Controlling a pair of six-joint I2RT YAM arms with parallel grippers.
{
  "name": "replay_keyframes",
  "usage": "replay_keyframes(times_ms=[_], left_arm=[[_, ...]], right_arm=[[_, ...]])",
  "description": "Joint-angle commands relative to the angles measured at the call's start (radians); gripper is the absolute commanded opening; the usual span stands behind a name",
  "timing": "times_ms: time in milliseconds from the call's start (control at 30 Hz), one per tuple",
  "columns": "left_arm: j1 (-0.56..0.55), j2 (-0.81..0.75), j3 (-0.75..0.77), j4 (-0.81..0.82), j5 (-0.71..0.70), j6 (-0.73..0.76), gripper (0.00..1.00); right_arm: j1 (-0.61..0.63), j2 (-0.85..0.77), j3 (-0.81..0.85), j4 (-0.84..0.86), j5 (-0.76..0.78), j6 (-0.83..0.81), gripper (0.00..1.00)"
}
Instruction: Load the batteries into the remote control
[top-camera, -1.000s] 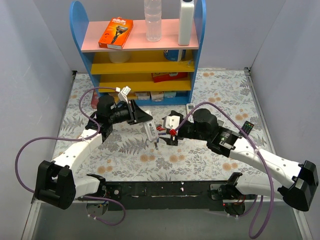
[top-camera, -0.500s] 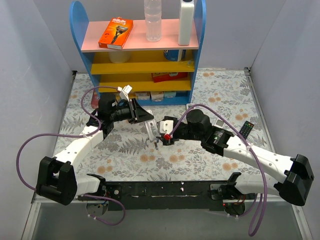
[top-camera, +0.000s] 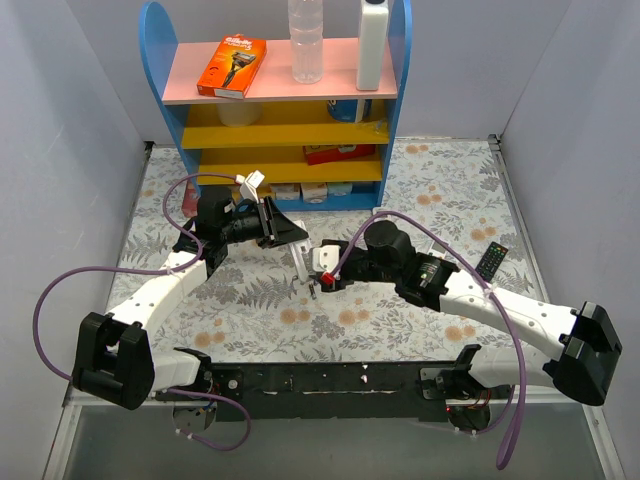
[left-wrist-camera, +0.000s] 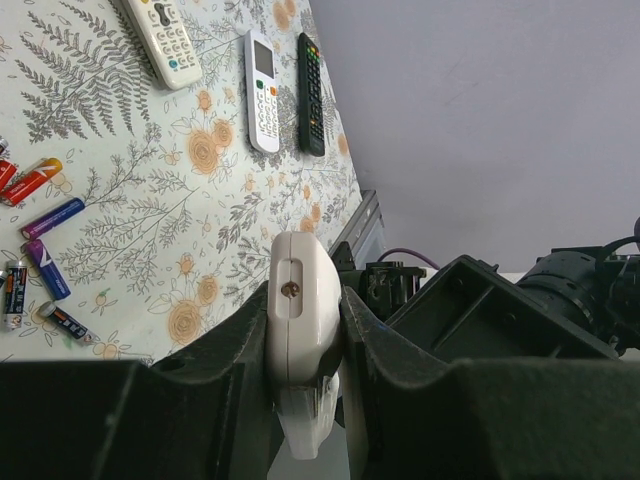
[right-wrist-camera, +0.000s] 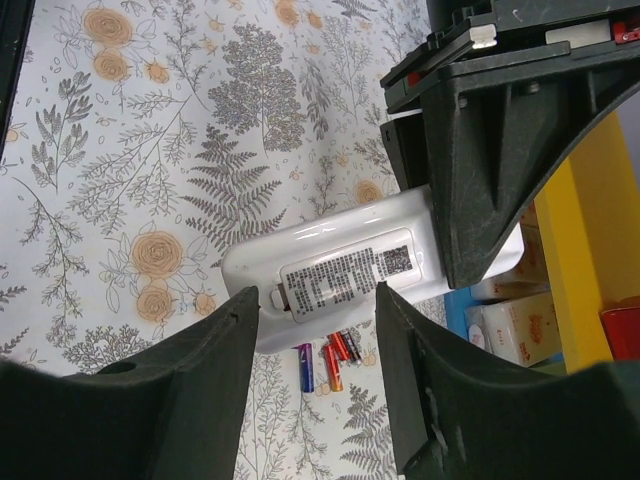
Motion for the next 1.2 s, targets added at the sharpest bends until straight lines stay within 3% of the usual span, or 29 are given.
replay_keyframes(times_ms=[0,500,967,1167], left_arm=[[0.003,-0.030,0.037,0.002,0.027,-0.009,0.00],[0.003,-0.048,0.069,-0.079,0.058,0.068,0.00],[0.003,-0.047,0.046,-0.067,0.035,-0.010,0.00],[0.003,-0.047,0.043,-0.047,0.063,-0.035,0.00]], right_arm=[[0.010,0.010,0.021,0.045,0.007,-0.020,0.56],[0.015,0.025,0.018,0.042,0.022,-0.020,0.43],[0.049,0.036,-0.013,0.062,0.035,-0.035,0.51],[0.053,0.046,-0.037,0.085,0.079,-0.074,0.49]])
